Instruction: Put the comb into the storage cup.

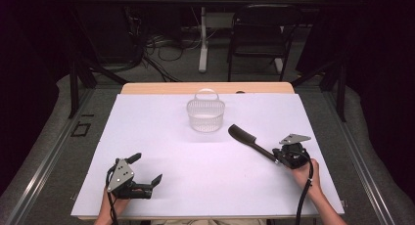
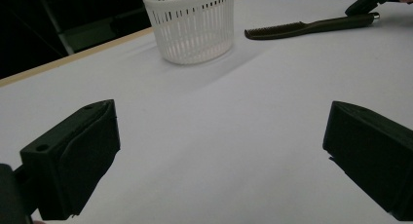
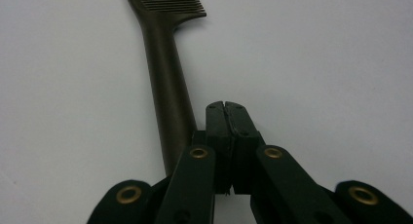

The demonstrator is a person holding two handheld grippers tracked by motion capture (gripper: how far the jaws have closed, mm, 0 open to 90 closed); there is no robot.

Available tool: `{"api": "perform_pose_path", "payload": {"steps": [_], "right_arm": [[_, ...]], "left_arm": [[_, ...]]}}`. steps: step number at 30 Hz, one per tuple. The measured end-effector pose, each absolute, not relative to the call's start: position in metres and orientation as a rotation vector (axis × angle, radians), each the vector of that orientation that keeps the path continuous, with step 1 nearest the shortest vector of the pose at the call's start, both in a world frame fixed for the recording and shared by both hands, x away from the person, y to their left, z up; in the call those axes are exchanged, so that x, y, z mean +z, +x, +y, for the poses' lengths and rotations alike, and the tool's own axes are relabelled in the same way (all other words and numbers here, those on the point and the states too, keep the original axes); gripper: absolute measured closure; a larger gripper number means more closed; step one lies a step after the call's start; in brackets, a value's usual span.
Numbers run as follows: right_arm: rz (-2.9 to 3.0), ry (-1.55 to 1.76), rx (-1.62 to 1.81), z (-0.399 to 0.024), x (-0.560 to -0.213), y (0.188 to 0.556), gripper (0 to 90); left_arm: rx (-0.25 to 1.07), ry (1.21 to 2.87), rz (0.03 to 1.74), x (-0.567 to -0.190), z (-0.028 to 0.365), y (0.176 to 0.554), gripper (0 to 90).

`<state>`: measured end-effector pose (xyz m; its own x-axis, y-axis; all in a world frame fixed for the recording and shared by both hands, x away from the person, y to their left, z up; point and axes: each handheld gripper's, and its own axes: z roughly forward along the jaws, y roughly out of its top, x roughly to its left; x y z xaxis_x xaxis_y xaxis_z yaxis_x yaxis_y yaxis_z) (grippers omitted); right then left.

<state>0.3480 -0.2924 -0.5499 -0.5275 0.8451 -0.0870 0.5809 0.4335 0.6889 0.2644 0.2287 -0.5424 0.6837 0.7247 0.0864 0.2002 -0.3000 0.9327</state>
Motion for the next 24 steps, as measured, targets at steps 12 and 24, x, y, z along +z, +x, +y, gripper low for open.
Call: {"api": "perform_pose_path", "payload": {"steps": [12, 24], "right_arm": [[2.290, 1.213, 0.851, -0.2895, -0.5495, 0.3462, 88.7], [2.311, 1.200, 0.848, -0.2861, -0.5480, 0.3439, 89.3]], "left_arm": [[0.622, 1.843, 0.726, -0.5425, 0.2289, 0.2649, 0.2], [0.621, 1.843, 0.730, -0.5425, 0.2288, 0.2645, 0.3]]}}
